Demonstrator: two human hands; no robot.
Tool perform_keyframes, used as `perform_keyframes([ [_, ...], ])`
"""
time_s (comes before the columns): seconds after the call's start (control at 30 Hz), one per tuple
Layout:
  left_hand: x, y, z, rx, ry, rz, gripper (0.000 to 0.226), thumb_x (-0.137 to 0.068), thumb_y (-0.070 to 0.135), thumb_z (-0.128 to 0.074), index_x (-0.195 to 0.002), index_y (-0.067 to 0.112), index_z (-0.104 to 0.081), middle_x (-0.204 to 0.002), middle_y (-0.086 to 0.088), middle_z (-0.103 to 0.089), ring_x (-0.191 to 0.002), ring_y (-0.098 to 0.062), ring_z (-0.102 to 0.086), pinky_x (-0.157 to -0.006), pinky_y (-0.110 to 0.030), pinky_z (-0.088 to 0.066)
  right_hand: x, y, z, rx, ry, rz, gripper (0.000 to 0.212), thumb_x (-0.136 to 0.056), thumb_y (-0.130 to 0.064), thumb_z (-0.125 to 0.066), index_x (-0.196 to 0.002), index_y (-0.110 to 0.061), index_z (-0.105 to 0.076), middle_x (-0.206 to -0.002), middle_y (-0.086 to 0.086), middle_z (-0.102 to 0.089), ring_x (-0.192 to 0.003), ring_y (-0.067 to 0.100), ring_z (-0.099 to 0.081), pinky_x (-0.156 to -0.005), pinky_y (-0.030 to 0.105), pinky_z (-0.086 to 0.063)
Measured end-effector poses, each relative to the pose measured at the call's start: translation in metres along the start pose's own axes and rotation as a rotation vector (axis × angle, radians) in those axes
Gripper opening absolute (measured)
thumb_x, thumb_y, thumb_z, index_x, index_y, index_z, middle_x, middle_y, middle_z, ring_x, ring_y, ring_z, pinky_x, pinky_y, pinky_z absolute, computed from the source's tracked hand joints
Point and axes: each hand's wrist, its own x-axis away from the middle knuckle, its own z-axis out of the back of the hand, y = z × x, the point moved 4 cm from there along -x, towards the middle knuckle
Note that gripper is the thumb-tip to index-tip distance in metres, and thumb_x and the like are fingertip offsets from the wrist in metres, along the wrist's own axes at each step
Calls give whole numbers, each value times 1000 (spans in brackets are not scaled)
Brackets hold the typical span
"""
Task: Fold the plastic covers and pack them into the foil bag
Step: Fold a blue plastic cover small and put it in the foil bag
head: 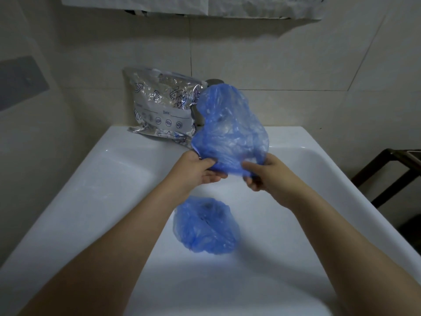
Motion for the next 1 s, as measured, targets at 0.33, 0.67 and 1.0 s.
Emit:
perform_keyframes([
  [0.33,9,15,-7,738,-181,127,46,-93,6,-30,-76,-3,-71,-72,-9,-72,-64,-14,-70,-56,-19,-55,-2,-3,4,-852,-208,-64,44,-48,-18,-88,-87,-3,-75,-88,7,-74,-78,14,-71,-64,25,-57],
  [0.67,-3,9,6,-59,112,-14,9,-93,15,-54,-87,19,-58,-79,1,-62,-64,-5,-60,-64,-18,-46,-12,10,20,-152,148,-31,14,-87,-16,-62,-101,-12,-62,-81,0,-67,-73,11,-64,-67,22,-49],
  [1.0,3,24,-11,333,6,-4,22,-97,5,-35,-91,15,-53,-53,-3,-66,-42,-7,-59,-46,-14,-45,-10,-11,13,-665,63,15,20,-89,4,-41,-88,-9,-56,-52,0,-47,-45,6,-44,-45,15,-39],
])
